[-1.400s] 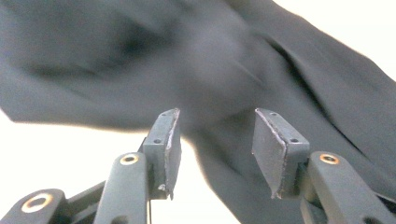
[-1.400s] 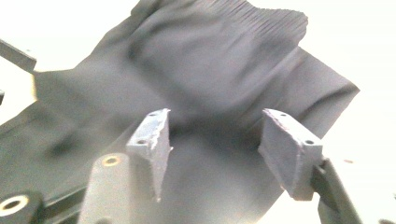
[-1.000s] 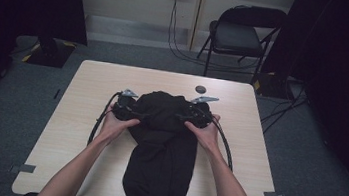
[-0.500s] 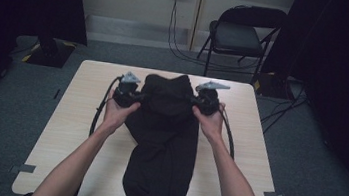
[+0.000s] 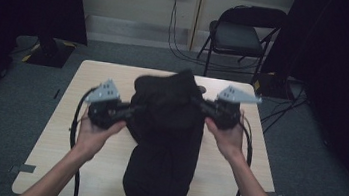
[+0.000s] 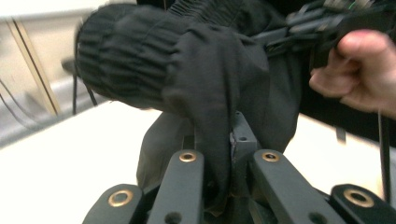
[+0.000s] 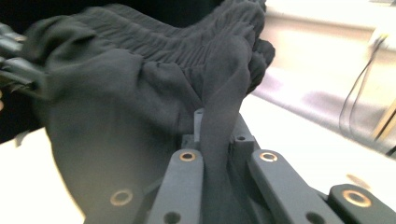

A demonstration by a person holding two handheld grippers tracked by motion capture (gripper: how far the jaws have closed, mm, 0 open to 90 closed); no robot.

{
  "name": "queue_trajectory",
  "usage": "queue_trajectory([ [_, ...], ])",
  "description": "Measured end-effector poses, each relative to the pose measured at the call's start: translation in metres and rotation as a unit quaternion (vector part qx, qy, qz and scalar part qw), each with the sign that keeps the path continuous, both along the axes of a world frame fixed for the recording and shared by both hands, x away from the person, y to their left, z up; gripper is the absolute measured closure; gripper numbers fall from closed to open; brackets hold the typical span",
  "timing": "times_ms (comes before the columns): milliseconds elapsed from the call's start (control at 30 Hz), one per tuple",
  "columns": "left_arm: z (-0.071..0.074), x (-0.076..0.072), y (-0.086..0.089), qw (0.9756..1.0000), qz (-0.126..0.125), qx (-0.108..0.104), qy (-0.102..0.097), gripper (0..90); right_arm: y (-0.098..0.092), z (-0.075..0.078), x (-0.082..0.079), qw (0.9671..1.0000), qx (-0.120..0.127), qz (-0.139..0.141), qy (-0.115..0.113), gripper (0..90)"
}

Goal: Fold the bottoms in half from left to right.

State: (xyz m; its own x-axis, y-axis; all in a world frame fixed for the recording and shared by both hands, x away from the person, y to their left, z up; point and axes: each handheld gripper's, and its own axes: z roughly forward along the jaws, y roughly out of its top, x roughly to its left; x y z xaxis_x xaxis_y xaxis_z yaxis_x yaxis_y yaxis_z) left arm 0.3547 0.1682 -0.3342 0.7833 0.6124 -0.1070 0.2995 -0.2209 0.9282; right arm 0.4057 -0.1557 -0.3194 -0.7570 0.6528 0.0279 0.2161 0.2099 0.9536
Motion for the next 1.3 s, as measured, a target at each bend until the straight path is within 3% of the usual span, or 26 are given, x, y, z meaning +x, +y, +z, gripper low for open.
queue_trajectory([
  [67,-0.030,-0.010,-0.001,0.9993,-0.009,0.021,0.030,85.7,-0.002,-0.029,-0.017,0.9991,-0.012,0.008,0.040,86.3],
  [100,-0.030,-0.010,-0.001,0.9993,-0.009,0.021,0.030,85.7,-0.002,-0.029,-0.017,0.9991,-0.012,0.008,0.040,86.3],
  [133,-0.049,-0.015,-0.001,0.9979,-0.016,0.024,0.057,85.7,-0.003,-0.044,-0.026,0.9982,-0.020,0.010,0.056,86.3],
  [167,-0.065,-0.017,-0.002,0.9960,-0.024,0.034,0.079,85.7,-0.004,-0.063,-0.036,0.9964,-0.033,0.013,0.076,86.3],
  [200,-0.084,-0.019,-0.007,0.9923,-0.028,0.079,0.090,85.6,-0.004,-0.091,-0.050,0.9927,-0.055,0.018,0.106,86.3],
  [233,-0.094,-0.019,-0.011,0.9892,-0.037,0.103,0.098,85.6,-0.004,-0.101,-0.053,0.9907,-0.063,0.021,0.119,86.2],
  [267,-0.105,-0.019,-0.014,0.9869,-0.036,0.115,0.107,85.6,-0.003,-0.114,-0.057,0.9879,-0.077,0.025,0.132,86.2],
  [300,-0.105,-0.019,-0.014,0.9869,-0.036,0.115,0.107,85.6,-0.002,-0.126,-0.059,0.9847,-0.092,0.026,0.146,86.2],
  [333,-0.127,-0.015,-0.018,0.9804,-0.030,0.121,0.153,85.8,0.000,-0.136,-0.060,0.9824,-0.104,0.027,0.153,86.2],
  [367,-0.127,-0.015,-0.018,0.9804,-0.030,0.121,0.153,85.9,0.000,-0.136,-0.060,0.9824,-0.104,0.027,0.153,86.2],
  [400,-0.139,-0.012,-0.025,0.9726,-0.035,0.167,0.157,85.8,0.005,-0.152,-0.060,0.9784,-0.123,0.032,0.163,86.3],
  [433,-0.139,-0.012,-0.025,0.9726,-0.035,0.167,0.157,85.8,0.005,-0.152,-0.060,0.9784,-0.123,0.032,0.163,86.3],
  [500,-0.145,-0.004,-0.030,0.9700,-0.027,0.195,0.143,85.8,0.009,-0.165,-0.051,0.9762,-0.133,0.030,0.169,86.4],
  [533,-0.148,0.010,-0.029,0.9721,-0.006,0.192,0.134,85.6,0.010,-0.168,-0.046,0.9755,-0.132,0.028,0.174,86.5],
  [633,-0.149,0.041,-0.029,0.9716,0.022,0.209,0.109,85.5,0.018,-0.175,-0.013,0.9789,-0.140,0.009,0.148,86.9],
  [733,-0.152,0.073,-0.027,0.9736,0.058,0.193,0.107,85.5,0.024,-0.179,0.023,0.9816,-0.129,-0.018,0.139,87.0],
  [800,-0.154,0.096,-0.028,0.9728,0.081,0.198,0.090,85.0,0.029,-0.179,0.048,0.9817,-0.131,-0.038,0.133,87.1],
  [900,-0.155,0.127,-0.035,0.9700,0.113,0.199,0.081,83.3,0.036,-0.177,0.078,0.9785,-0.148,-0.063,0.129,87.0],
  [967,-0.155,0.138,-0.036,0.9691,0.126,0.191,0.091,81.0,0.038,-0.175,0.094,0.9752,-0.150,-0.084,0.140,86.8],
  [1033,-0.152,0.139,-0.036,0.9682,0.134,0.185,0.101,76.3,0.043,-0.173,0.098,0.9722,-0.173,-0.088,0.131,85.5],
  [1067,-0.151,0.136,-0.034,0.9697,0.127,0.184,0.099,70.3,0.043,-0.171,0.098,0.9715,-0.176,-0.088,0.133,82.0],
  [1100,-0.148,0.132,-0.031,0.9730,0.118,0.170,0.101,65.5,0.042,-0.169,0.096,0.9718,-0.176,-0.086,0.131,74.9],
  [1133,-0.145,0.127,-0.027,0.9758,0.115,0.154,0.104,59.6,0.040,-0.166,0.092,0.9735,-0.169,-0.084,0.130,64.6],
  [1200,-0.137,0.114,-0.019,0.9798,0.107,0.135,0.101,51.7,0.033,-0.158,0.082,0.9777,-0.148,-0.083,0.124,55.1],
  [1267,-0.129,0.098,-0.013,0.9809,0.103,0.137,0.092,49.7,0.023,-0.150,0.067,0.9811,-0.130,-0.089,0.112,50.4],
  [1300,-0.124,0.086,-0.010,0.9828,0.092,0.136,0.084,49.3,0.019,-0.147,0.061,0.9822,-0.126,-0.089,0.107,49.2],
])
